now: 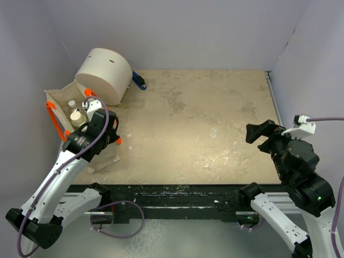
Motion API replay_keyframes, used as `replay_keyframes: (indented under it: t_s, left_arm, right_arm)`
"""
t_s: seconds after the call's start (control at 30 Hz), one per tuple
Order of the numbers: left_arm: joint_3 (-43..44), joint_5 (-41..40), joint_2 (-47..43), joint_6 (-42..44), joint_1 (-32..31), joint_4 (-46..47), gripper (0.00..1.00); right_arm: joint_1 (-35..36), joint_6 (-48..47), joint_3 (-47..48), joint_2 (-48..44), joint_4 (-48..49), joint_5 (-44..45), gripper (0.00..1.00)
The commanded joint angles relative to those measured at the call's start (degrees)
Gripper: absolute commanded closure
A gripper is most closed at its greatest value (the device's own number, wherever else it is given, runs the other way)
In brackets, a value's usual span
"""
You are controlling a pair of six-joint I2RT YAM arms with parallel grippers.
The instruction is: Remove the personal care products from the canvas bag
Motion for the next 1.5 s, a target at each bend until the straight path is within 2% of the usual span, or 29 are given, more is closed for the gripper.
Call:
replay_keyframes:
  t_s: [0.0,0.13,0.3,0.57,0.87,1.1,1.23,1.33,1.37,1.47]
  left_arm:
    - [2.7,9.2,-1.3,2.5,0.1,3.4,0.9]
    - [4.8,17.1,-3.0,5.5,0.1,8.2,1.0]
    - [6.7,25.6,-3.2,5.6,0.1,15.0,1.0]
    - [7.0,40.6,2.4,-0.6,-0.7,29.9,1.0]
    - [11.2,39.3,12.5,-4.5,-10.1,44.4,1.0]
    - [17.9,39.9,22.7,-4.3,-12.6,49.6,1.0]
    - [21.2,41.6,28.3,-4.5,-13.1,51.0,1.0]
    - [22.9,42.9,30.2,-4.1,-13.4,50.9,1.0]
    - [23.0,43.3,30.5,-3.8,-13.4,50.7,0.99]
    - [22.8,44.1,30.1,-2.0,-13.4,48.5,0.71]
  right_arm:
    - [0.4,1.0,-0.5,-1.1,1.2,0.6,0.0]
    - [0.3,1.0,-0.6,-1.0,1.4,0.4,0.0]
    - [0.4,1.6,-1.4,-0.9,1.1,0.3,0.0]
    - [0.4,3.7,-2.4,-0.5,1.1,0.0,0.0]
    - [0.3,6.1,-2.9,2.9,-1.0,-2.1,0.0]
    - [0.4,13.1,-2.2,1.5,-4.5,1.8,0.0]
    - [0.4,7.5,-2.9,-1.8,-1.0,-4.9,0.0]
    - [0.4,6.5,-3.2,-3.1,-0.3,-6.6,0.0]
    - [0.4,6.3,-3.1,-3.2,-0.5,-7.0,0.0]
    - [0.3,5.7,-3.0,-2.3,-0.9,-8.6,0.0]
